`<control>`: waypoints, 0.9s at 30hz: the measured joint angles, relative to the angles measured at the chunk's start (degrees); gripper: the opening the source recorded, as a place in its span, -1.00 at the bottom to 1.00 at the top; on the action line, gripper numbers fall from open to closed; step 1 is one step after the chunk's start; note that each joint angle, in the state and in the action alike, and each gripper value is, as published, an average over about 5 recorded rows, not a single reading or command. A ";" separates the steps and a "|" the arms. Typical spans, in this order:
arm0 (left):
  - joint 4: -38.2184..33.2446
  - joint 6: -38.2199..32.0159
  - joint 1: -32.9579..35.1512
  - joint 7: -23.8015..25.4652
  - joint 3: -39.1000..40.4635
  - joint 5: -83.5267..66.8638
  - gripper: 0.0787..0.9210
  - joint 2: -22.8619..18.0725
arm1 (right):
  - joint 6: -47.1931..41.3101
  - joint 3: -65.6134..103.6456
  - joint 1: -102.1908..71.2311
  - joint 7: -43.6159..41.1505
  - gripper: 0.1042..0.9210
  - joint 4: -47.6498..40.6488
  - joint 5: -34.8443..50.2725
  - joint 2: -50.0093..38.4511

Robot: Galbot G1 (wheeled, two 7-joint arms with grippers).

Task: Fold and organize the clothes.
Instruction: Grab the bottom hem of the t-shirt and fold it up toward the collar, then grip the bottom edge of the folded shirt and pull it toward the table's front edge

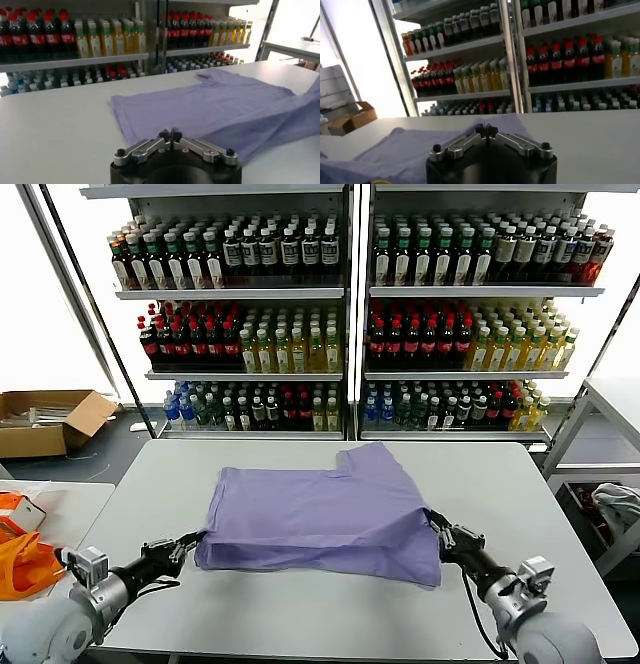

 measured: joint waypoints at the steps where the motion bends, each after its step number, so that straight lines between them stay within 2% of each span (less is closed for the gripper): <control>1: 0.96 -0.13 -0.95 0.08 0.55 0.25 -0.82 0.09 | -0.20 -0.61 0.77 0.07 -0.62 -0.56 -0.24 -0.01; 9: 4.82 -1.01 -4.37 -0.08 1.98 1.60 -0.27 1.13 | -1.55 -1.80 2.44 1.54 -0.07 -1.93 -2.18 -0.35; 19: 2.22 -1.60 0.62 -1.44 0.69 3.17 0.41 0.24 | -4.50 1.83 -5.81 5.02 0.63 2.33 -6.18 0.29; 24: 2.12 -1.41 2.23 -2.39 1.38 4.12 0.71 -1.00 | -6.27 1.87 -9.27 6.18 0.75 3.01 -7.97 1.26; 27: 2.62 -1.09 2.63 -2.63 1.79 4.32 0.73 -1.30 | -7.11 1.38 -10.35 6.91 0.72 3.02 -8.79 1.85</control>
